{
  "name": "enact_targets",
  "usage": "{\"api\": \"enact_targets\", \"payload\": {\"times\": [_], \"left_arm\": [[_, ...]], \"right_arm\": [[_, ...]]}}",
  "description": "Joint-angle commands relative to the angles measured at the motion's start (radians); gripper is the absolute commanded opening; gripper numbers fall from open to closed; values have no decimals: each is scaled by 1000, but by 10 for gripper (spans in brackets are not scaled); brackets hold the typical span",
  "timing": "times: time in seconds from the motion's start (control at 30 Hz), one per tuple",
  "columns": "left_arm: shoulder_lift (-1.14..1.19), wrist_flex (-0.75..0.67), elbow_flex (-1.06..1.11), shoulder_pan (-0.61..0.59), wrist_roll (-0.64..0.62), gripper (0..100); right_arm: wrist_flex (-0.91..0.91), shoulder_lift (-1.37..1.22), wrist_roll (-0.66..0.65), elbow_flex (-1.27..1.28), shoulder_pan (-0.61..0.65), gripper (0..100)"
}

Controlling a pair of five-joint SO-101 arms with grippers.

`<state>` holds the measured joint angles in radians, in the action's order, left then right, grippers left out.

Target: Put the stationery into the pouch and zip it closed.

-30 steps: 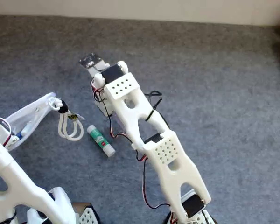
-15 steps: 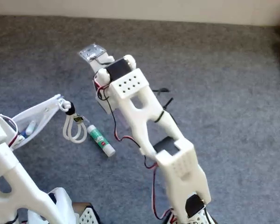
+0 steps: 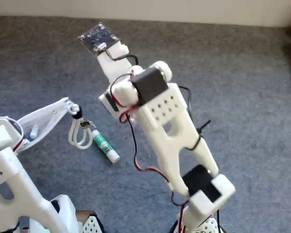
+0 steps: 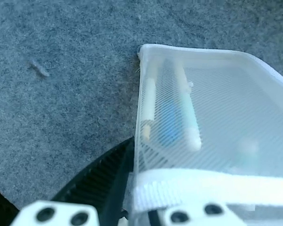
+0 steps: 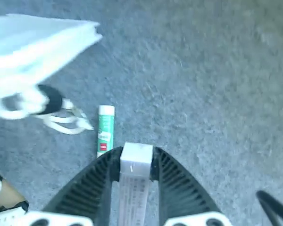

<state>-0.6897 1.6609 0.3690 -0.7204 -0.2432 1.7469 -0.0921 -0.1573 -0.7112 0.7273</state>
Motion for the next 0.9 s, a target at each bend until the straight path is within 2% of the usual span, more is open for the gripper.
{"api": "enact_targets", "payload": {"times": [0.0, 0.2, 0.4, 0.5, 0.87], "left_arm": [[19, -23, -13, 85, -11, 7], [19, -23, -22, 185, -11, 7], [19, -21, -21, 193, -12, 7], [19, -21, -21, 193, -12, 7], [19, -23, -22, 193, -12, 7]], "right_arm": [[13, 128, 11, -8, 56, 4], [-50, 211, 11, -13, 111, 4], [-119, 286, 14, -7, 120, 4], [-151, 325, 75, -7, 124, 4], [-159, 360, 199, -7, 352, 4]]}}
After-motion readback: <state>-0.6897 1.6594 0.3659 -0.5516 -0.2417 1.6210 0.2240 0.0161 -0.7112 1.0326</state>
